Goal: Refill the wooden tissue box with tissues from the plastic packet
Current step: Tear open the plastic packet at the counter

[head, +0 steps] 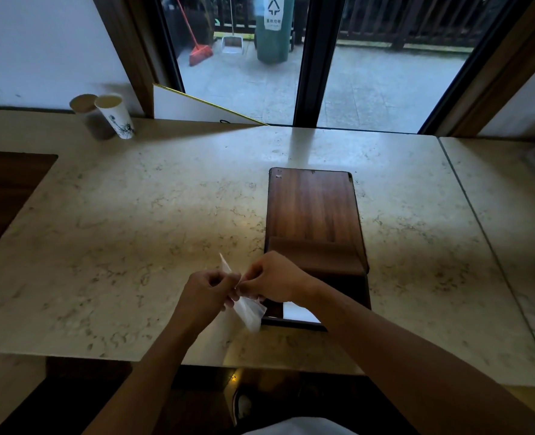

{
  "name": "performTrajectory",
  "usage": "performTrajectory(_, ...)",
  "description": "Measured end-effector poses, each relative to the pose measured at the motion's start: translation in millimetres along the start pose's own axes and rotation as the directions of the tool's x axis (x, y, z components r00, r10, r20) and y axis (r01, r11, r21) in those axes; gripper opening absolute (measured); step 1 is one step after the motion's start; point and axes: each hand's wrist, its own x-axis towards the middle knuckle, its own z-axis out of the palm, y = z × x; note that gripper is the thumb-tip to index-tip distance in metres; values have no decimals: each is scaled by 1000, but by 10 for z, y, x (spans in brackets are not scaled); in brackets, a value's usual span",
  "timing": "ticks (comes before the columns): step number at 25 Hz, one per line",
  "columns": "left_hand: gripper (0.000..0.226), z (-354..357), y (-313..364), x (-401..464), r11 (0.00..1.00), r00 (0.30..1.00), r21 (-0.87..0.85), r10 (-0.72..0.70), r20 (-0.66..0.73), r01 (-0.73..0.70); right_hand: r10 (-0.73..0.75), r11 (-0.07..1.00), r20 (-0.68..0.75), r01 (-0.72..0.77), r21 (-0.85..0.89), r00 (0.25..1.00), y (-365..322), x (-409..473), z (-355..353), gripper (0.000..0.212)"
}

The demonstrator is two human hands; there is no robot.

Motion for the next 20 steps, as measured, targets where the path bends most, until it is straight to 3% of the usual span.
performTrajectory(11,20,-233,-3,-2,1000,975,-10,7,222,-5,144,907,172,-199,370,975,125,-25,12,5)
performTrajectory(14,16,-239,-10,-1,1000,974,5,1,228,-2,159,855,204,-238,461,966,171,-22,0,17)
performTrajectory(20,14,-180,1,-2,998,978,1,-68,197,69,165,901,174,-220,374,971,172,4,31,18)
